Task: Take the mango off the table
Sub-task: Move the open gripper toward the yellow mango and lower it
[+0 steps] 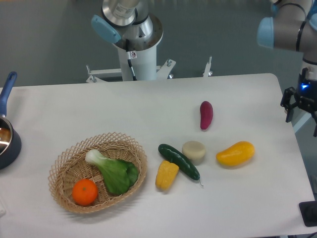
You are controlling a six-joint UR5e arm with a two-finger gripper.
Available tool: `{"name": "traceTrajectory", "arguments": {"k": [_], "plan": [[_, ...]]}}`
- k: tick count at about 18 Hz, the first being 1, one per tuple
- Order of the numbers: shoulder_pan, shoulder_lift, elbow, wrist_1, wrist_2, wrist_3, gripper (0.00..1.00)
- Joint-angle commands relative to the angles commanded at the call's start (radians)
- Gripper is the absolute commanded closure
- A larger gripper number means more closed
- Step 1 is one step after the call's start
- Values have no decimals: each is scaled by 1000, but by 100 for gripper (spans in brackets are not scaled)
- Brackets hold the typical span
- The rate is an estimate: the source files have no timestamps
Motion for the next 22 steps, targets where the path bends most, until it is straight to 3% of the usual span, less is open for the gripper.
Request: {"name": "traceTrajectory", "arguments": {"k": [5,8,10,16,22], "plan": [[-44,2,-9,6,80,-12,0],[-66,2,-23,23,81,-165,0],[-72,-2,-26,23,81,-198,0],[-84,-15,-57,38,-11,-232,0],[-107,-34,-84,49,-15,-302,0]]}}
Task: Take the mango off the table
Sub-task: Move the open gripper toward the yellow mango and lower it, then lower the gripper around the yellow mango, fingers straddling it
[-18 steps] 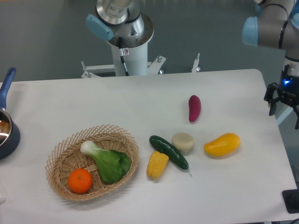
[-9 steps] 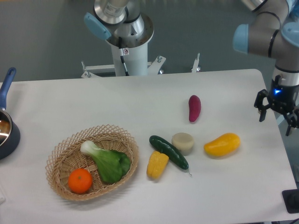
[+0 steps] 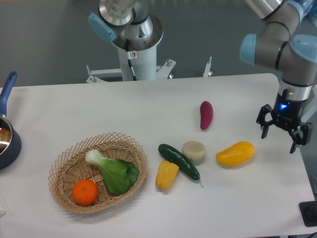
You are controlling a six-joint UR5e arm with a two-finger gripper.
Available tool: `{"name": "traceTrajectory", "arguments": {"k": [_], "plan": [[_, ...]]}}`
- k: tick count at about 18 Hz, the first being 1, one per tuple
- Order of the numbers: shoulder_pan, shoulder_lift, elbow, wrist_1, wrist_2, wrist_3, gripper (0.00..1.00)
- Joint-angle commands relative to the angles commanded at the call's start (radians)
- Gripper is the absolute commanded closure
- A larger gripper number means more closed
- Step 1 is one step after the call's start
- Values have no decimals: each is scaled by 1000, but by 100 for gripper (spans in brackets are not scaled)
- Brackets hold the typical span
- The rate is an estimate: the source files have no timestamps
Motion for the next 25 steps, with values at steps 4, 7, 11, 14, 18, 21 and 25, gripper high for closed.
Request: {"name": "traceTrajectory", "arguments": {"k": [4,7,11,14,18,21,25], "plan": [[-24,-5,-9,-5,14,-19,0],[-49,1,-28,-8,28,-22,0],[-61,14,-63,-8,29,-71,0],[-78,9,-55,-6,128,-30,0],[-113,2,-57,-8,183,6,0],[-126,0,-69,-12,227,93,0],[-146,-12,-91,-11,252,106,0]]}}
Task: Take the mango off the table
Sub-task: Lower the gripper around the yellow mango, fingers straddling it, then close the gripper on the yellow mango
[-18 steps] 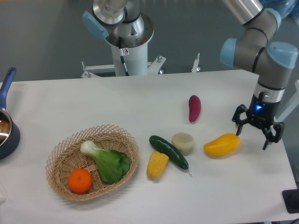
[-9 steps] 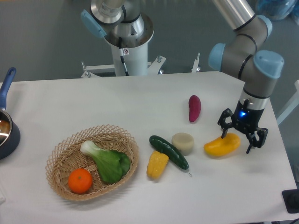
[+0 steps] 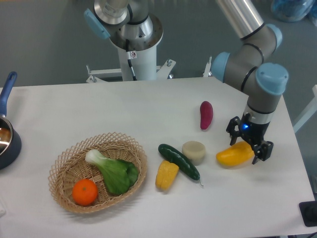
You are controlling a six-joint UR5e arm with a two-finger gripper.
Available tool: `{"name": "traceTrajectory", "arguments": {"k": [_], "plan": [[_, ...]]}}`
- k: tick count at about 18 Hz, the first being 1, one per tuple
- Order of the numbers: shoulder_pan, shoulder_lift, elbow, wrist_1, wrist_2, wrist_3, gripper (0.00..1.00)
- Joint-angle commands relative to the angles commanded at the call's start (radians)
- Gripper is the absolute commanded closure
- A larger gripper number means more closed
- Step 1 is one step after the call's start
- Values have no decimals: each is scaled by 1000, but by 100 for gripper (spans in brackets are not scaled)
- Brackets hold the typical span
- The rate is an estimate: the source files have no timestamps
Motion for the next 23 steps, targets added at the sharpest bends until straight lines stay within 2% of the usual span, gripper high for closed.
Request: {"name": "traceTrajectory", "arguments": {"k": [3,6,23], "plan": [[-5,-3,-6,-2,8,0,0],[-21,-11,1,-2,64,-3,0],[-35,-28,-9,8,91,-3,0]]}}
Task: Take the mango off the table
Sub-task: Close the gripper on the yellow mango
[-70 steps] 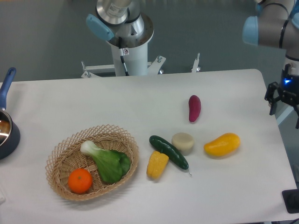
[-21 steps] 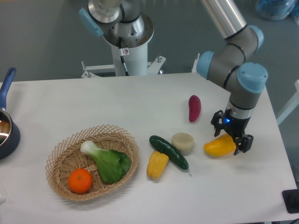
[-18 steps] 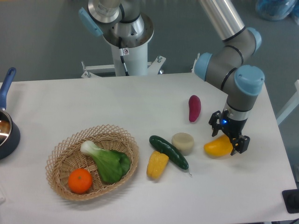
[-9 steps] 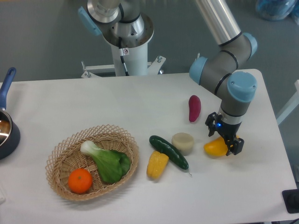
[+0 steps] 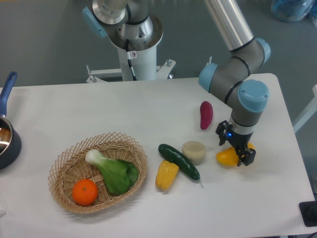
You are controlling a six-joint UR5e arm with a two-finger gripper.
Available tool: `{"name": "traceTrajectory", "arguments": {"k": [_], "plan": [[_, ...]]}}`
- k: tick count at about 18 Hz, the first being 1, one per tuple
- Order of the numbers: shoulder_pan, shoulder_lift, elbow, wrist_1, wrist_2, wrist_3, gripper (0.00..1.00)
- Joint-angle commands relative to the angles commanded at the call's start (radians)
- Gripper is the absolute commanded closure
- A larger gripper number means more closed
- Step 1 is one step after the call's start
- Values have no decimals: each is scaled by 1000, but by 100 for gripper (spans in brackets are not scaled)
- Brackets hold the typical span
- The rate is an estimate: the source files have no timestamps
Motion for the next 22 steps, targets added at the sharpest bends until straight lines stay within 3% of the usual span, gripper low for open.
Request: {"name": "traceTrajectory", "arguments": {"k": [11,17,22], "plan": [[0,-2,-2,5,38,20,4],[2,2,-3,5,37,18,24],[6,8,9,0,34,11,53]]}}
